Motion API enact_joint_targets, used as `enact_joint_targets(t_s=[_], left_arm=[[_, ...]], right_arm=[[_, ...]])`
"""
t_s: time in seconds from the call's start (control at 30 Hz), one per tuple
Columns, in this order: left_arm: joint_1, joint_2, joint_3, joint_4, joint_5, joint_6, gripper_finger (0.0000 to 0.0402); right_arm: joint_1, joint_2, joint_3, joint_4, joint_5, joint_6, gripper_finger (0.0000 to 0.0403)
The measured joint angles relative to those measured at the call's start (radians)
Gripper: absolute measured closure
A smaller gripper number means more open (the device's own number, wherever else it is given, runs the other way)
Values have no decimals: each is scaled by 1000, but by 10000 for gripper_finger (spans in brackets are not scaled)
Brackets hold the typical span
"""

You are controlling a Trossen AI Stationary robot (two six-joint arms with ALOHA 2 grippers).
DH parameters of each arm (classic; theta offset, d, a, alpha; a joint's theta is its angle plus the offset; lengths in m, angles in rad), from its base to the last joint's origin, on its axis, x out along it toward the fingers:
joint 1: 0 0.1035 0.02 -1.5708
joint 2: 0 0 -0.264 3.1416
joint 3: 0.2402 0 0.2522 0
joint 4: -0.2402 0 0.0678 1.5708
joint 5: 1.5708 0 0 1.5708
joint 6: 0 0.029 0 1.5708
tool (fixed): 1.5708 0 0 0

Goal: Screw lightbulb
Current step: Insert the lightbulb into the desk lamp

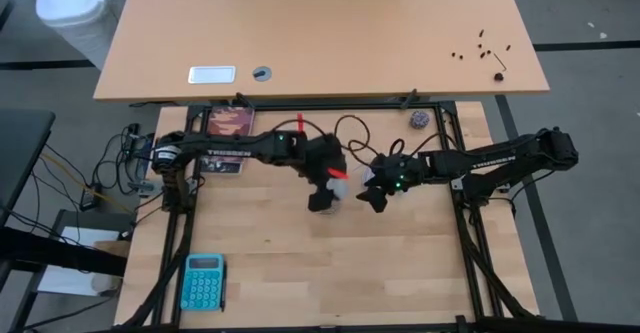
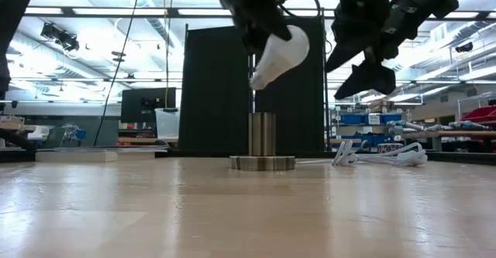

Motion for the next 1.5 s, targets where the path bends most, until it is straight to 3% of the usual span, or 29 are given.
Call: enact_joint_targets(t_s=[0.23, 0.4, 0.97, 1.17, 1.37, 1.5], left_arm=[[59, 0, 0, 129, 110, -123, 97], [60, 0, 0, 147, 152, -157, 97], [56, 0, -1, 94, 237, -62, 106], [64, -1, -73, 93, 284, -54, 106], [75, -1, -148, 241, 296, -82, 106], [90, -1, -149, 254, 295, -77, 106]], right_arm=[[20, 0, 0, -7, 19, 33, 95], [36, -3, 0, -104, 21, 57, 95], [85, -11, 0, -144, -2, 166, 95], [92, -11, 0, -109, -2, 189, 95], [91, -11, 0, -63, 3, 194, 95], [91, -11, 0, -12, 6, 205, 95]])
